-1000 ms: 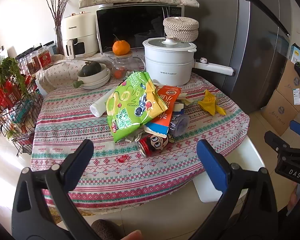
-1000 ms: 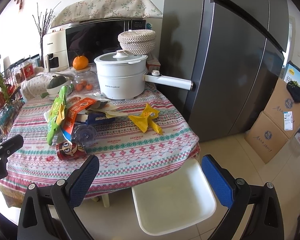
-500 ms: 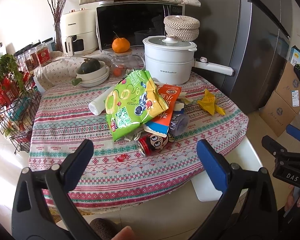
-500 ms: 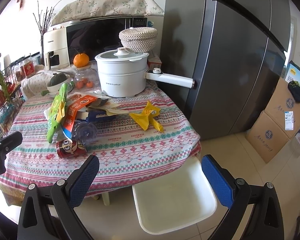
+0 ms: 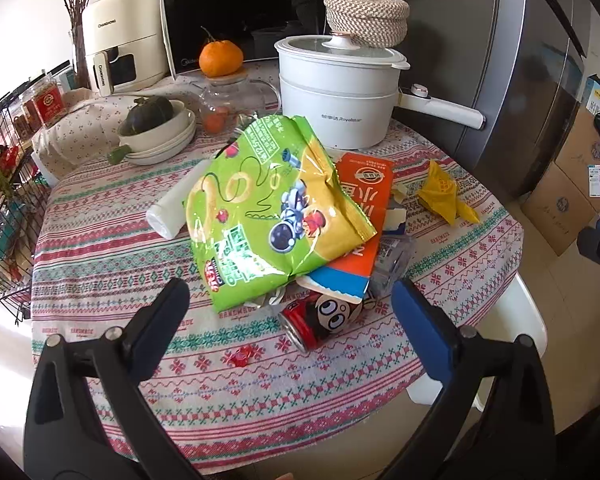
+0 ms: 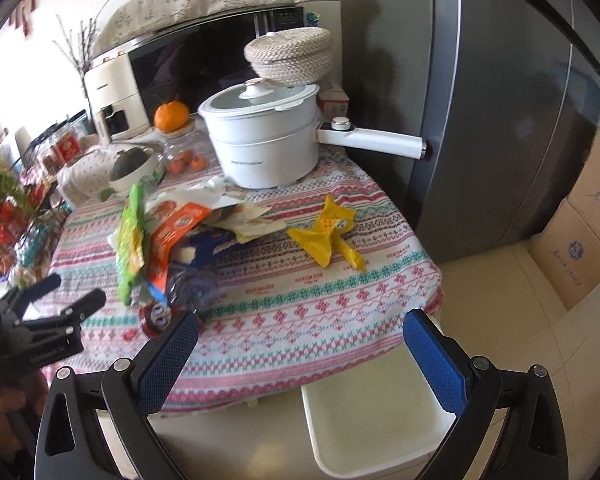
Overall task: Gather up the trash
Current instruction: 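Grasp the green chip bag with the left tool while the right tool grasps the orange-white snack bag, then carry both bags to the white bin and open the left tool over it, then open the right tool to drop the orange-white bag into the bin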
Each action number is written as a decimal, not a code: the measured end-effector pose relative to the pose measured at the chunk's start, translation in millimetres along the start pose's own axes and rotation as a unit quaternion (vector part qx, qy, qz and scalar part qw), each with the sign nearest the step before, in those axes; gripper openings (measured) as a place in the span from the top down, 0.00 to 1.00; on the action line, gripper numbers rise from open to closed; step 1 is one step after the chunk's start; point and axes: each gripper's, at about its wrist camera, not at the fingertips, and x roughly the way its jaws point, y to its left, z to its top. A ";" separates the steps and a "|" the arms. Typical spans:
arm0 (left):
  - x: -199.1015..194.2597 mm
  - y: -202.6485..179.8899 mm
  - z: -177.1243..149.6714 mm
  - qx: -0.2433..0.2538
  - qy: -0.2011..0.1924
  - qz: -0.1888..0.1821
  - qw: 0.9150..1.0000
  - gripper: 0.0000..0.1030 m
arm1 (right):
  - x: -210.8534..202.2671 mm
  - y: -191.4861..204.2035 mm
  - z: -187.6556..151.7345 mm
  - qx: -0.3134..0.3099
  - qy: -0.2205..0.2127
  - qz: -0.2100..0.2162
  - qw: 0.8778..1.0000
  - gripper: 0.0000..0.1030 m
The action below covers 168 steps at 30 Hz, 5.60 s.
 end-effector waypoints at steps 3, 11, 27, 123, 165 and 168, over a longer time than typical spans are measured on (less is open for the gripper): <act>17.2 -11.6 3.6 0.008 -0.002 0.012 1.000 0.03 | 19.5 -8.9 -6.1 0.018 0.009 -0.009 1.000 0.00; 53.5 -6.8 13.6 -0.025 0.000 0.064 0.998 0.23 | 51.3 -20.8 -8.3 0.018 0.046 -0.029 0.998 0.00; 25.0 37.4 20.0 -0.090 -0.038 0.043 0.994 0.95 | 68.1 -2.3 -4.1 0.053 0.077 0.101 0.990 0.01; -7.3 -220.3 -50.7 0.125 0.031 -0.315 0.940 0.95 | 2.1 -226.1 -78.9 0.207 0.056 0.065 0.975 0.97; -13.5 -80.8 -39.6 0.076 0.031 -0.132 0.988 0.16 | 55.2 -186.0 -74.8 0.219 0.158 0.069 0.960 0.35; -8.5 -62.5 -39.0 0.068 0.038 -0.118 0.990 0.13 | 57.8 -176.5 -71.6 0.215 0.161 0.073 0.961 0.33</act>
